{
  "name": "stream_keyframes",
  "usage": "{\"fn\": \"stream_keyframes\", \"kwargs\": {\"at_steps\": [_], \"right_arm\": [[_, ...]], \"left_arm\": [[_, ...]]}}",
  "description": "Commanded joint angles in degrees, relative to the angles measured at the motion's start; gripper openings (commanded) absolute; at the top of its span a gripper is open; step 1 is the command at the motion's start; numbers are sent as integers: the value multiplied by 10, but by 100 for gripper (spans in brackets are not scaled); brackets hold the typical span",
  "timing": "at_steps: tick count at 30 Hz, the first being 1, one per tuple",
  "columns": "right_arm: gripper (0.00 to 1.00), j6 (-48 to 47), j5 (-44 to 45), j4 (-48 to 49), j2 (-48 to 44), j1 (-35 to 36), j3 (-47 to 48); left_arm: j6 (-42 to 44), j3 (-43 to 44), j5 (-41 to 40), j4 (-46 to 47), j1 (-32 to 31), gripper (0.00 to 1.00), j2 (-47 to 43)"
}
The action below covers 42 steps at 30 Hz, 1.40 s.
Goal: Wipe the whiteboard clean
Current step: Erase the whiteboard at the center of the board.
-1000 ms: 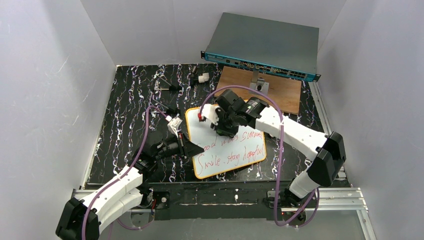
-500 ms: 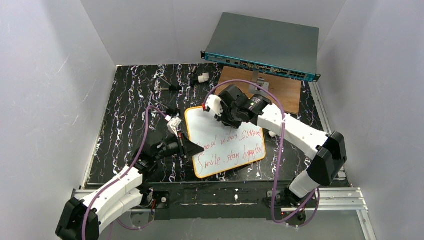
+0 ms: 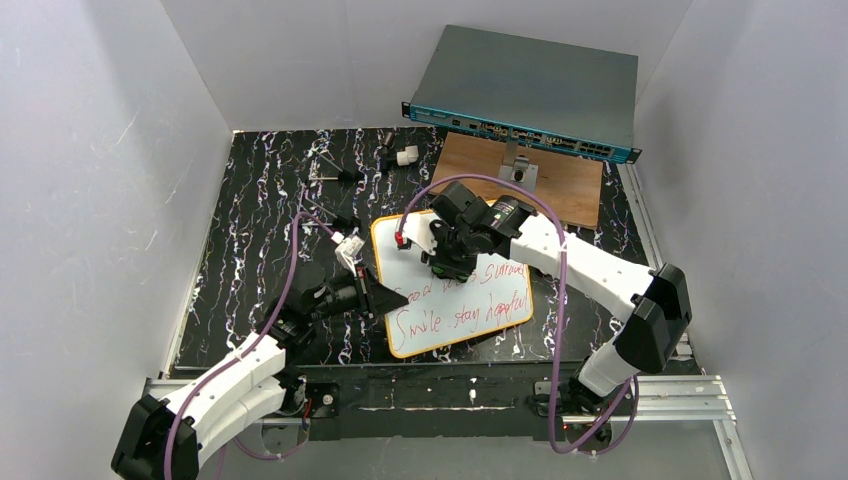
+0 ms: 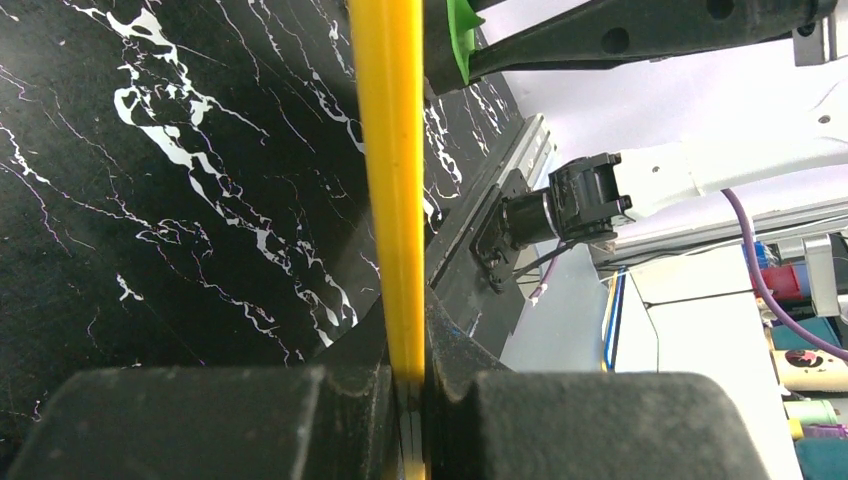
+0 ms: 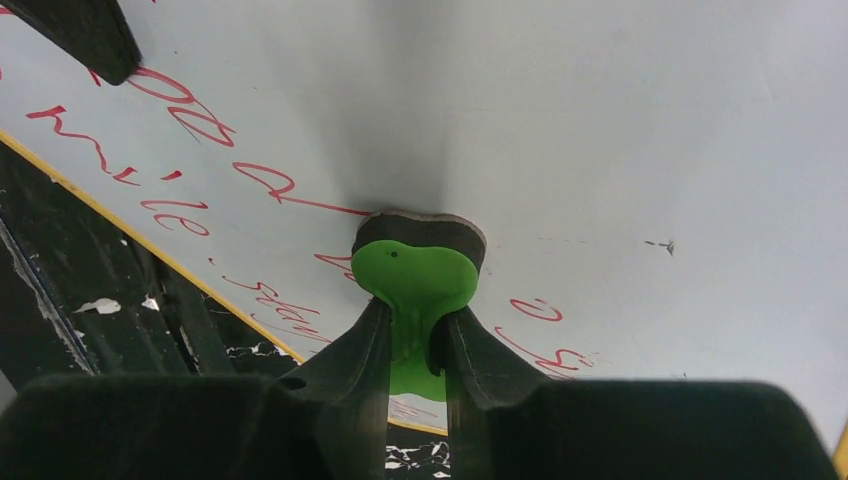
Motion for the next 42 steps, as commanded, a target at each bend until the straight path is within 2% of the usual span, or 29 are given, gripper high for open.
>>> {"fn": "stream_keyframes", "kwargs": {"at_steps": [1,5,9,12,17,21,23,27,35,39,42], "right_arm": [[1,12,45,30,0,-6,4],[1,35,162,76,4,-21,4],[1,44,185,88,3,-35,2],[1,38,150,77,-2,-37,-1],[1,3,-9,5,-11,-30,6],[1,-18,-90,-26,-14,-22,6],[1,-13,-86,-20,-12,-22,7],[1,8,-21,11,-8,-27,6],[1,41,71,53,-16,-74,5],[1,40,60,57,-25,-84,-7],[1,38,13,43,-27,-83,-9]], "left_arm": [[20,14,39,91,-4,0,-26],[23,12,36,85,-4,0,-35],[22,13,37,87,-4,0,-32],[22,14,37,89,-4,0,-29],[21,15,39,93,-4,0,-26],[22,16,39,91,-4,0,-25],[22,16,39,90,-4,0,-26],[22,15,37,85,-4,0,-31],[23,16,38,83,-4,0,-32],[22,18,40,86,-4,0,-28],[21,19,40,88,-4,0,-26]]}}
